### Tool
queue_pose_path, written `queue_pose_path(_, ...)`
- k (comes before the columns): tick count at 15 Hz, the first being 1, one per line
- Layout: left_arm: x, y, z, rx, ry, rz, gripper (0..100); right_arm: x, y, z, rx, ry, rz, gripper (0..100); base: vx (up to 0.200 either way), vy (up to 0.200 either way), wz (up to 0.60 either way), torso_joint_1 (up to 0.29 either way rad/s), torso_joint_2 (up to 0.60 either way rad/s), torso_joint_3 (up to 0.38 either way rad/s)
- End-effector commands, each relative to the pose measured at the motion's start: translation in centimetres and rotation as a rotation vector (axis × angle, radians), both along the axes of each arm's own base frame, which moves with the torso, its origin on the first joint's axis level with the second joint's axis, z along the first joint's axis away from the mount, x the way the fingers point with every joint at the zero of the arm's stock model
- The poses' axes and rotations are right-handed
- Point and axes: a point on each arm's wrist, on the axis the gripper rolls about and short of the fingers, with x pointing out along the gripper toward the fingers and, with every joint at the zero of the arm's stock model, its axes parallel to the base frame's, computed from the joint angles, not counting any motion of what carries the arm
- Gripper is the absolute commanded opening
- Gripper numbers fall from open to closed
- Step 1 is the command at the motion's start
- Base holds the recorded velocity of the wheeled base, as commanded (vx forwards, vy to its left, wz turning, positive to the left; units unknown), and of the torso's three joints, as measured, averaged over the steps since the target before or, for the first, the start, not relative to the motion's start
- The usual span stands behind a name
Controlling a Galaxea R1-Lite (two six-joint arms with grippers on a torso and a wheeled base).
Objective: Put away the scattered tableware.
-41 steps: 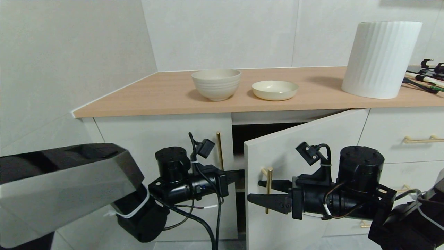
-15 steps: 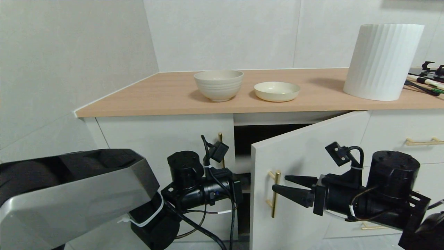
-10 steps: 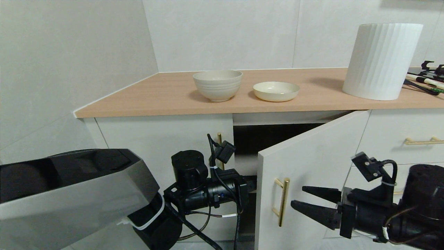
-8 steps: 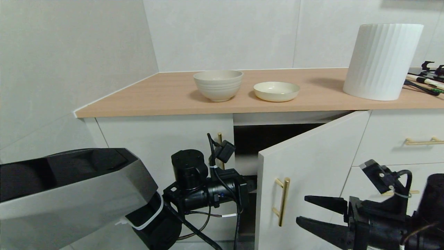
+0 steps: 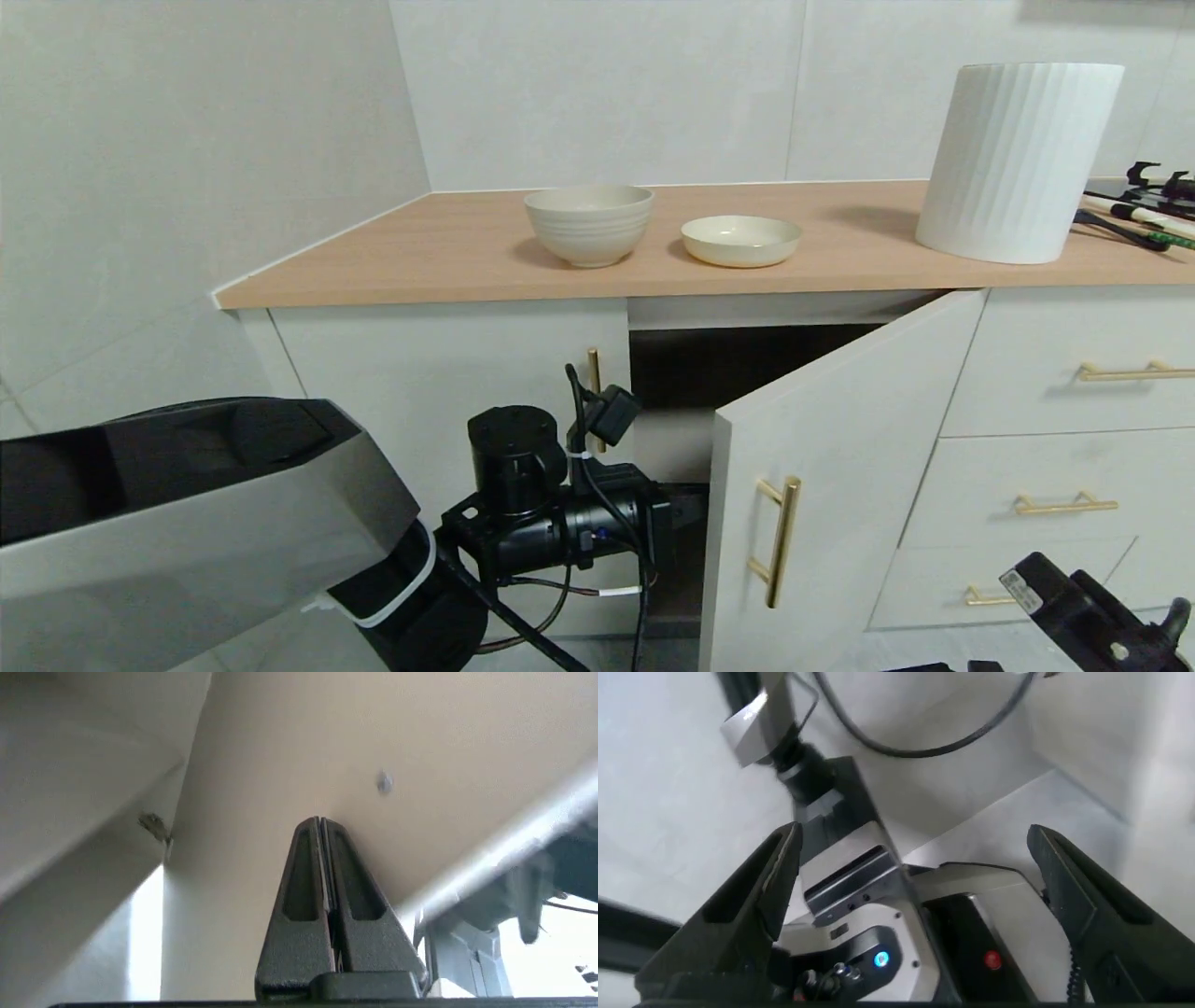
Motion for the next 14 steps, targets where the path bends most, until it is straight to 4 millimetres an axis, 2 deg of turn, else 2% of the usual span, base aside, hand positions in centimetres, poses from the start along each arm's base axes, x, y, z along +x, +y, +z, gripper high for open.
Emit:
queue_pose_path(1,0.0,-0.1,1.0,-0.008,-0.009,-0.004,0,-0.3,0.0,0.1,0.005,-0.004,0.013,100,-0.2,0.0,0.0,-0.002,0.01,0.007)
queue_pose_path(2,0.2,-0.3,1.3,-0.005,-0.005,-0.006,0,-0.3,0.0,0.1,0.007,-0.006,0.013,100,-0.2,0.0,0.0,-0.002,-0.01,-0.012)
queue_pose_path(4,1.2,-1.2,1.7,0.01,0.016,-0.006,0,-0.3,0.0,0.1,0.007,-0.006,0.01,100,0.0,0.0,0.0,0.0,0.0,0.0)
queue_pose_path(8,4.0,-3.2,1.0,0.045,0.059,0.0,0,-0.3,-0.1,0.2,0.011,-0.012,0.008,100,0.0,0.0,0.0,0.0,0.0,0.0)
queue_pose_path(11,3.7,-4.0,1.2,0.048,0.062,-0.02,0,-0.4,-0.2,0.4,0.02,-0.019,0.007,100,0.0,0.0,0.0,0.0,0.0,0.0)
queue_pose_path(14,3.4,-4.5,1.4,0.046,0.058,-0.032,0,-0.4,-0.2,0.4,0.019,-0.021,0.008,100,-0.2,0.0,0.0,0.004,0.0,0.001)
